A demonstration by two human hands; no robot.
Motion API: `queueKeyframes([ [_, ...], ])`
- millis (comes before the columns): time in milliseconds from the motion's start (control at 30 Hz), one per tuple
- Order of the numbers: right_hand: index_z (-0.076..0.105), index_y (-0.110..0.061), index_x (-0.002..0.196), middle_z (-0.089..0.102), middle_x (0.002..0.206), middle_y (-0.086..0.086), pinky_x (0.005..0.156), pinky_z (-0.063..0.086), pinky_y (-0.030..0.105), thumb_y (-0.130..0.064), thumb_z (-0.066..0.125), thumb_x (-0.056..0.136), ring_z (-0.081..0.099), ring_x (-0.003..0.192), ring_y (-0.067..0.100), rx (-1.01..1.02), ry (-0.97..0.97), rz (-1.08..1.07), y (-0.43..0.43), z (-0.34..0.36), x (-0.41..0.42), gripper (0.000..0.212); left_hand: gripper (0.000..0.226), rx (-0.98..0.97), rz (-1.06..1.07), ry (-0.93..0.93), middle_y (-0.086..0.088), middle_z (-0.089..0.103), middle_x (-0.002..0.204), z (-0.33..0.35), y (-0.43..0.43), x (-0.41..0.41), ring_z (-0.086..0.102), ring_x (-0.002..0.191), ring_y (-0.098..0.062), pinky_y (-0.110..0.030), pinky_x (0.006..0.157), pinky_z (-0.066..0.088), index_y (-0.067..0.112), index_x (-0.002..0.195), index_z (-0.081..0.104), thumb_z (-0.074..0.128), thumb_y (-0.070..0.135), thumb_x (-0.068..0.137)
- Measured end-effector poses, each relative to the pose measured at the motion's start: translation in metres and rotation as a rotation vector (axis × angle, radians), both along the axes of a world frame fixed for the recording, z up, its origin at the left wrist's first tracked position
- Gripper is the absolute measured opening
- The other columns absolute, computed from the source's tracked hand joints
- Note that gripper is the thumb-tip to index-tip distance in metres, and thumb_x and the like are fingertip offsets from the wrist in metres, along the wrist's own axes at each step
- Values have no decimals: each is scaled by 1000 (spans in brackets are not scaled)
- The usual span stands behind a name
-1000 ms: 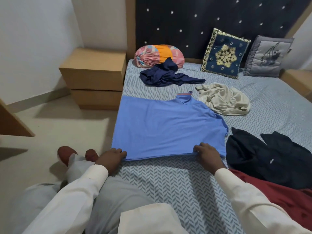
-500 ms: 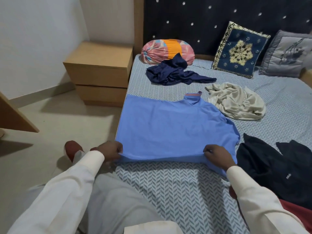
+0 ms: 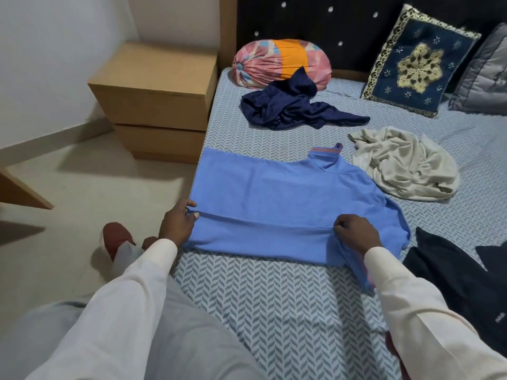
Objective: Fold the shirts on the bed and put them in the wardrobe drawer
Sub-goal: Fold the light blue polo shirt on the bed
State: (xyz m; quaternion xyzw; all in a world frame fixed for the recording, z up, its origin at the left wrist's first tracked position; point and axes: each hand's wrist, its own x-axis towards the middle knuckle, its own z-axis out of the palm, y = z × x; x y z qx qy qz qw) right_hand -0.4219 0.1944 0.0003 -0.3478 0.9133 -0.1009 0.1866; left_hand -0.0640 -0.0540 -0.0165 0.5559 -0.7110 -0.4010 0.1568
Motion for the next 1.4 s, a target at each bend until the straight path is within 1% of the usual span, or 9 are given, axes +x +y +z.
queueKeyframes([
  [233, 58, -28, 111, 69, 106, 3, 65, 44, 34, -21, 56, 91, 62, 95, 29, -117, 6, 50, -2, -16, -3, 21, 30, -105, 83, -44, -13, 62, 112, -14, 2, -3, 58, 102, -33, -34, 79, 42, 15, 122, 56, 61, 15, 93],
  [500, 40, -26, 139, 59, 121, 9, 92, 50, 48, -68, 77, 54, 56, 112, 30, -70, -75, -83, 39, -11, -27, 101, 37, -672, -222, -226, -19, 57, 116, -12, 40, -37, 54, 102, -40, -50, 84, 51, 7, 115, 62, 52, 28, 87],
  [667, 64, -21, 101, 71, 102, 7, 81, 52, 39, -41, 80, 69, 65, 98, 30, 69, -43, -53, 77, -16, -22, 41, 61, -417, -837, -193, -20, 52, 137, -25, 116, -95, 51, 123, -40, -52, 102, 45, 16, 131, 59, 38, 50, 85],
  [767, 68, -25, 80, 73, 94, 7, 75, 54, 36, -33, 67, 78, 67, 92, 29, 91, 14, -13, 68, -6, -23, 9, 65, -377, -995, -488, -8, 4, 163, -29, 146, -113, 4, 149, -34, -58, 117, 6, 33, 154, 19, 30, 59, 95],
  [967, 70, -21, 87, 71, 102, 3, 81, 50, 35, -48, 50, 83, 65, 98, 28, 279, 226, 212, 16, 39, -38, 34, 89, -390, -1018, -628, -3, -26, 159, -38, 159, -111, -25, 145, -32, -67, 110, -13, 41, 151, -14, -19, 70, 67],
  [1100, 71, -27, 94, 65, 100, 8, 81, 51, 42, -33, 66, 82, 62, 100, 34, -175, 240, 68, -1, 57, -52, 15, 91, -416, -1012, -586, -1, -34, 153, -45, 159, -109, -33, 140, -30, -65, 107, -18, 43, 145, -23, -36, 76, 61],
  [1200, 66, -20, 114, 66, 107, 11, 85, 51, 45, -29, 61, 81, 61, 102, 35, -335, 199, -1, 21, 46, -60, 35, 82, -439, -981, -606, -6, -8, 161, -50, 155, -107, -13, 146, -35, -65, 107, -8, 39, 152, -3, -23, 72, 80],
  [1300, 62, -18, 117, 66, 113, 5, 87, 48, 36, -21, 62, 83, 62, 105, 29, -140, 2, -191, 61, 34, -62, 35, 64, -391, -989, -651, -10, 42, 150, -54, 156, -108, 28, 142, -35, -63, 103, 15, 34, 146, 35, 6, 62, 97],
  [1400, 54, -17, 124, 63, 118, 5, 86, 49, 36, -25, 71, 79, 61, 104, 27, 22, -112, -274, 94, 15, -58, 48, 62, -413, -982, -626, -10, 43, 150, -60, 156, -106, 31, 140, -37, -63, 104, 13, 34, 147, 33, 7, 62, 98],
])
